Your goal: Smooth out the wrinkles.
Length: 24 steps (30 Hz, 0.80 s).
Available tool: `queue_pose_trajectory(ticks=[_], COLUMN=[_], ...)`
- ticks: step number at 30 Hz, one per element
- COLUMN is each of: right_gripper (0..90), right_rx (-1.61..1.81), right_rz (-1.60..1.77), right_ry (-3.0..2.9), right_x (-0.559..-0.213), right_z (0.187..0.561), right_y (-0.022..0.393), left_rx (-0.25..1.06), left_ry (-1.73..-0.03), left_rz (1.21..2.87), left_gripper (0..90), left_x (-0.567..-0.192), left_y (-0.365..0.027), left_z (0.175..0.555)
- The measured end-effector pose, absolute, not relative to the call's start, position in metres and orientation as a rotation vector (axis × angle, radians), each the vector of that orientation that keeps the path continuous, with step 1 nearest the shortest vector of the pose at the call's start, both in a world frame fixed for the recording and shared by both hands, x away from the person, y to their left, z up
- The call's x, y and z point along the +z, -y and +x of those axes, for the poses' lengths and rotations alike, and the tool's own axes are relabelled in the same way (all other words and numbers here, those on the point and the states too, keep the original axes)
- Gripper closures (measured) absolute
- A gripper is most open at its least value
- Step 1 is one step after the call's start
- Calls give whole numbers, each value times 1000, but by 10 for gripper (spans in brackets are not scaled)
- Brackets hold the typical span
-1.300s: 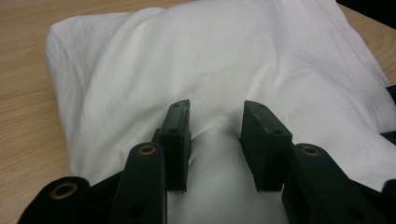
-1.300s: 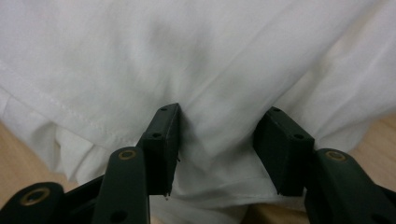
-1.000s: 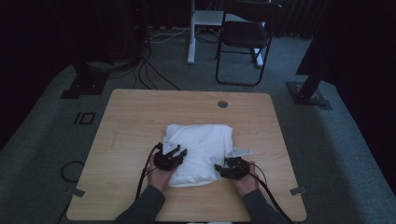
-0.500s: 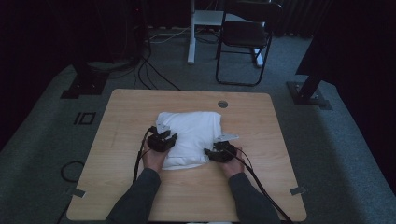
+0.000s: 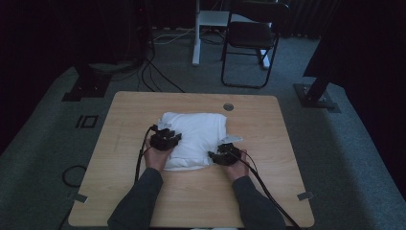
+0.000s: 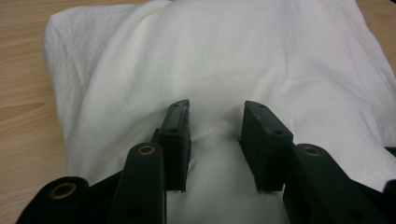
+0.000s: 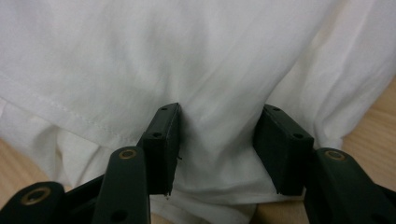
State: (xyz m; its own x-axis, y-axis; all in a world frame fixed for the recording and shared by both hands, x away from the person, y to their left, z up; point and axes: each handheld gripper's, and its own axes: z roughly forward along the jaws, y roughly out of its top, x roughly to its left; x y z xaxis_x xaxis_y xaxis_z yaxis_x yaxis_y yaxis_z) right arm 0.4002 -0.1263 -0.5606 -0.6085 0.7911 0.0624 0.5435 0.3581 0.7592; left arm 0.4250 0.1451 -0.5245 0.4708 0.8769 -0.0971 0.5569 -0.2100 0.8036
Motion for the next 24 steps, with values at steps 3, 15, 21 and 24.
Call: queue_pose_trajectory(ticks=[3,15,21,24], right_gripper=[501,360,321,317], right_rx=[1104,1214,1360,1370], right_rz=[1176,1172,1133,1157], right_ry=[-2314,-2247,-2122,-2065], right_x=[-561,-540,-499,-490], right_z=[394,376,351,342], right_y=[131,149,185,210], left_rx=[488,539,634,651], left_ry=[-1183,-1133,-1045,-1035], left_rz=[1901,1762,1685,1658], left_gripper=[626,466,442,441], left_x=[-525,-490,-441,-429], left_y=[-140,-155,-198,-225], left_z=[417,397,365,351])
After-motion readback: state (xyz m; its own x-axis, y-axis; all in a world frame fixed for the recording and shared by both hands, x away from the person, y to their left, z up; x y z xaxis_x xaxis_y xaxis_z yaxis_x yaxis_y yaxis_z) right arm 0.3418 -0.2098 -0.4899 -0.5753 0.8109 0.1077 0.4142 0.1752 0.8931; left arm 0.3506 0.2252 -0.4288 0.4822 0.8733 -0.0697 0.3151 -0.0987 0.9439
